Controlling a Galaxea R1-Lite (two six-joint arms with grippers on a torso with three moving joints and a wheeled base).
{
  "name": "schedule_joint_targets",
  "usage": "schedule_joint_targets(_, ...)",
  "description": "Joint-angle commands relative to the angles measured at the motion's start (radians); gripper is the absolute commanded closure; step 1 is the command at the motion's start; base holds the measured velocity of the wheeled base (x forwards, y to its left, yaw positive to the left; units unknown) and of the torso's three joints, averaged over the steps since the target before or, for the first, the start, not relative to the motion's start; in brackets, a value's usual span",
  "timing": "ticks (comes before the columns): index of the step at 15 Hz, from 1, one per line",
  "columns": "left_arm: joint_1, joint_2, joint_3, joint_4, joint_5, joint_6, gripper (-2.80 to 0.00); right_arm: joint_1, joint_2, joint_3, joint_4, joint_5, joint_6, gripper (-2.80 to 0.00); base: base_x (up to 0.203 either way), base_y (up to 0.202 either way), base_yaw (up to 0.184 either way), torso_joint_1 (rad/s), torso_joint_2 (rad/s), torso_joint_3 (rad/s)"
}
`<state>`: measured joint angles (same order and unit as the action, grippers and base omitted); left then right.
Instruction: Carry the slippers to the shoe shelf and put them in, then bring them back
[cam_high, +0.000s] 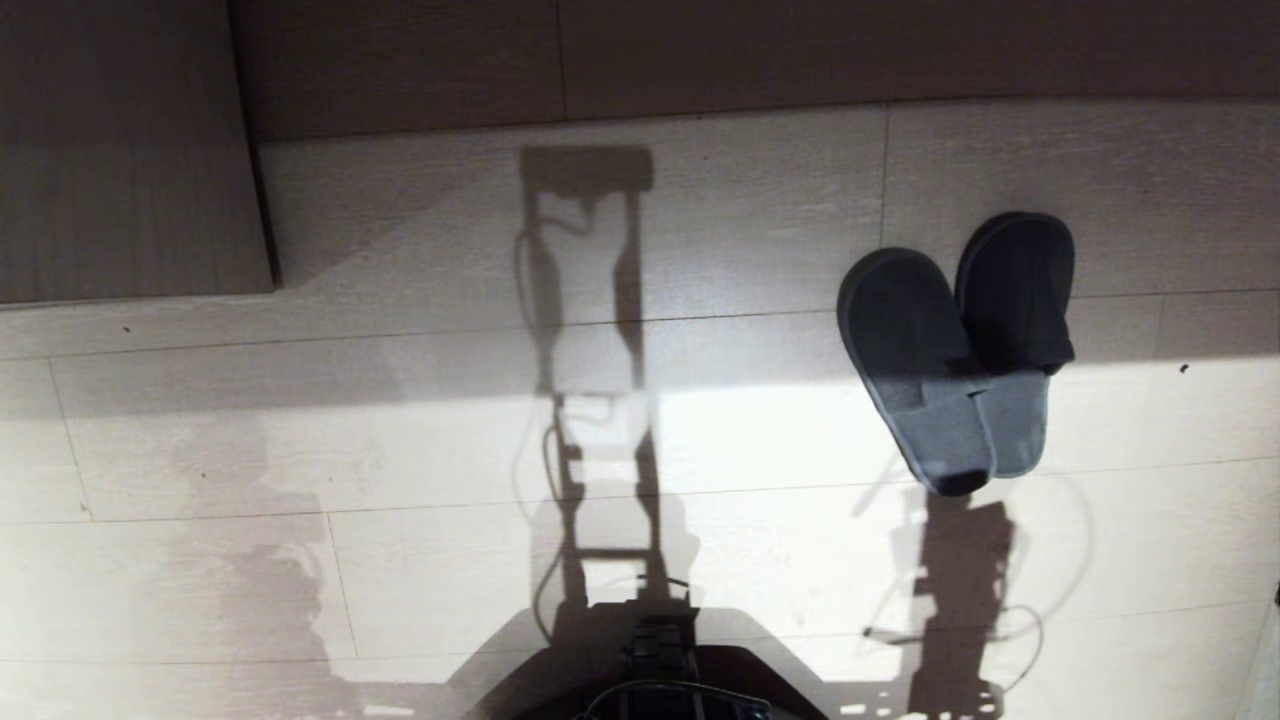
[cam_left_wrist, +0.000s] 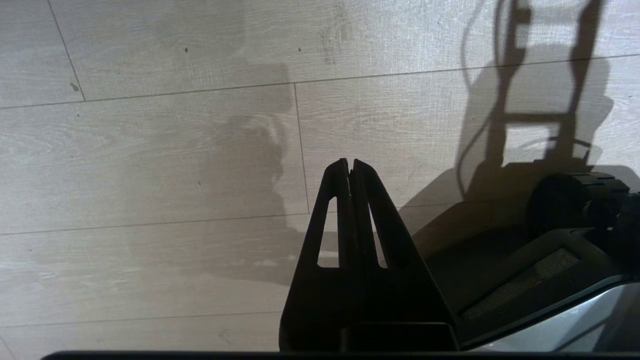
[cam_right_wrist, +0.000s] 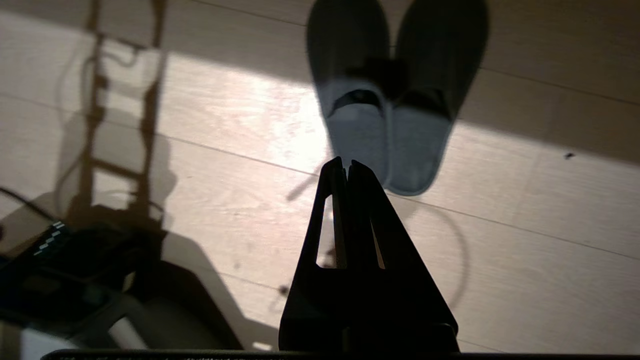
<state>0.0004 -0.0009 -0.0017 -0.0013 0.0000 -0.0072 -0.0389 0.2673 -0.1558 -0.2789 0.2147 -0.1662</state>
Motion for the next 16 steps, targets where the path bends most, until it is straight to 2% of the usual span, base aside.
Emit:
schedule_joint_targets(1,0.0,0.001,0.001,0.0,0.0,0.0,0.0,0.024,-0.088,0.032,0.006,0.032,0.007,0.0,0.0,0.0,0.0,0.0,0.0,0.0)
schedule_joint_targets(3,0.0,0.001,0.0,0.0,0.0,0.0,0.0,0.036,-0.152,0.062,0.047,0.064,0.029,0.0,0.0,0.0,0.0,0.0,0.0,0.0)
schedule_joint_targets(6,0.0,0.001,0.001,0.0,0.0,0.001,0.0,0.037,-0.269,0.115,0.153,0.037,0.037,0.0,0.0,0.0,0.0,0.0,0.0,0.0)
schedule_joint_targets(8,0.0,0.001,0.0,0.0,0.0,0.003,0.0,0.037,-0.267,0.156,0.139,-0.046,0.037,0.0,0.0,0.0,0.0,0.0,0.0,0.0)
schedule_joint_targets(16,0.0,0.001,0.001,0.0,0.001,0.001,0.0,0.037,-0.267,0.156,0.139,-0.057,0.008,0.0,0.0,0.0,0.0,0.0,0.0,0.0)
